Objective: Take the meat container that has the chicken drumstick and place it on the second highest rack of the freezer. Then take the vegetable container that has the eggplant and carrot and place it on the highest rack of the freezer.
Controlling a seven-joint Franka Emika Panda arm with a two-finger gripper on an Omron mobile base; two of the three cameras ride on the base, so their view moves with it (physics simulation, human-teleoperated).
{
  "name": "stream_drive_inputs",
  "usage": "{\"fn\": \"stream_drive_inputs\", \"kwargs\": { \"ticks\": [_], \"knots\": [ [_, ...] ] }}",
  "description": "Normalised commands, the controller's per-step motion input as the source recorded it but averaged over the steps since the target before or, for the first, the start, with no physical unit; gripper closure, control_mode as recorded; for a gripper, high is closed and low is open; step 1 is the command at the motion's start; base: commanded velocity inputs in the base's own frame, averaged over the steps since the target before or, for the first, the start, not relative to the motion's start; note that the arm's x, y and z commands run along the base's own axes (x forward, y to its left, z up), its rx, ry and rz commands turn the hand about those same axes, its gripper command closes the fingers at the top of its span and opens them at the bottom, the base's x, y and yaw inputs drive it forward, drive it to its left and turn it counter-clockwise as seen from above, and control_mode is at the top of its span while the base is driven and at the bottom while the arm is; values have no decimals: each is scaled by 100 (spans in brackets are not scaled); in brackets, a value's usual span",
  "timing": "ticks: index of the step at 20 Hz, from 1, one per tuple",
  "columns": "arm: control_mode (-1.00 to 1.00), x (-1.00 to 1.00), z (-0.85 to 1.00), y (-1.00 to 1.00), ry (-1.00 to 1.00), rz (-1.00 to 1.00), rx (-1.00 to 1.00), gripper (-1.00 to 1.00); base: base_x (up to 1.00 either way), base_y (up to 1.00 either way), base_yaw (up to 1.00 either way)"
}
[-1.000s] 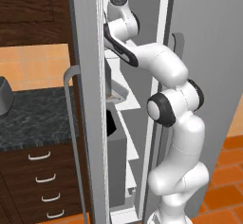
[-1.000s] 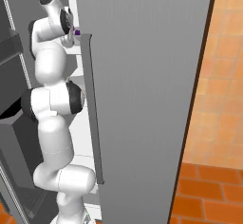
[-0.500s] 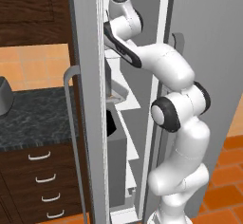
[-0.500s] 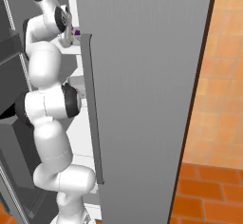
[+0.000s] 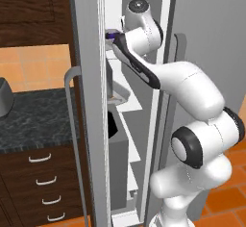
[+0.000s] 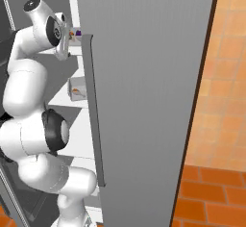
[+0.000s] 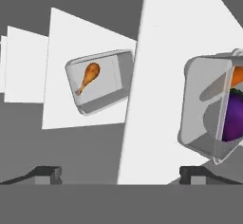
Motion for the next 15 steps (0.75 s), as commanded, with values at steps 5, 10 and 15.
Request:
{"fn": "stream_drive_inputs", "kwargs": {
  "ticks": [5,10,15],
  "knots": [
    [-100,-100,-41,-23,-1,2,1,-100,0,0,0],
    [-100,-100,-46,-8,0,1,0,-100,0,0,0],
    [-100,-90,-53,-23,0,1,0,-100,0,0,0]
  ]
}}
